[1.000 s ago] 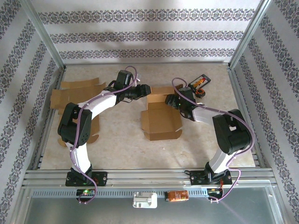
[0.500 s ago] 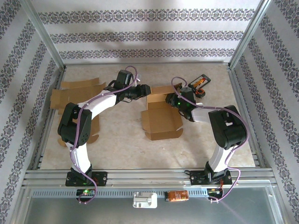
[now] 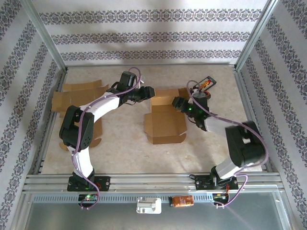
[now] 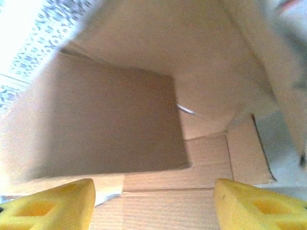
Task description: Fold the paper box
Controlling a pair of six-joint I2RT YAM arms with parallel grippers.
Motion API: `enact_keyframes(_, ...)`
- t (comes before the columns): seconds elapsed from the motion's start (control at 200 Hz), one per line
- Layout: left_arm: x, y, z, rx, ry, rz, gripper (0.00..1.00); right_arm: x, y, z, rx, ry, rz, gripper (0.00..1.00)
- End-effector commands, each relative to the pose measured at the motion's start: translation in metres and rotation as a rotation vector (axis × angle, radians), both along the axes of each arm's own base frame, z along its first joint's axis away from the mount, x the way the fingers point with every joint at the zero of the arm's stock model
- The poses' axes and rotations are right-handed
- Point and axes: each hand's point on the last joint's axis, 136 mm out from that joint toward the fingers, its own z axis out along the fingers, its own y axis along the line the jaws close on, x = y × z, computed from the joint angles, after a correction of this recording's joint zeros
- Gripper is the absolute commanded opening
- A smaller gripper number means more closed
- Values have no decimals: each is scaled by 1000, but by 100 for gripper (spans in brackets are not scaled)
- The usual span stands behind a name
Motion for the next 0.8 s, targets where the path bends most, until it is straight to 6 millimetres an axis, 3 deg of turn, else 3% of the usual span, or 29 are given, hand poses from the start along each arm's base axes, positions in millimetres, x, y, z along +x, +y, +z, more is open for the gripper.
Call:
enact_keyframes(0.0,-2,-1,-3,39,7,-9,48,-21,-18,14,-72,-34,11,70)
enact_keyframes(0.09,-2,-1,-2,38,4,-8,48,-30,-39,27,-184,-91,-30,76)
enact_keyframes(0.205,-3,-2,0,39,0,-12,48,-31,-68,35,-406,-183,-79,91)
enact_keyframes(0.32,-2,-2,2,37,-3,-14,48,-21,-71,35,-554,-213,17,92)
enact_keyframes(0.455,-1,-2,1,34,0,-12,48,-4,-69,21,-631,-213,72,87)
enact_keyframes(0.615,-1,-1,3,41,-3,-12,48,23,-61,19,-595,-189,85,75)
enact_keyframes(0.794,-1,0,4,47,-4,-8,48,48,-59,14,-580,-135,61,54)
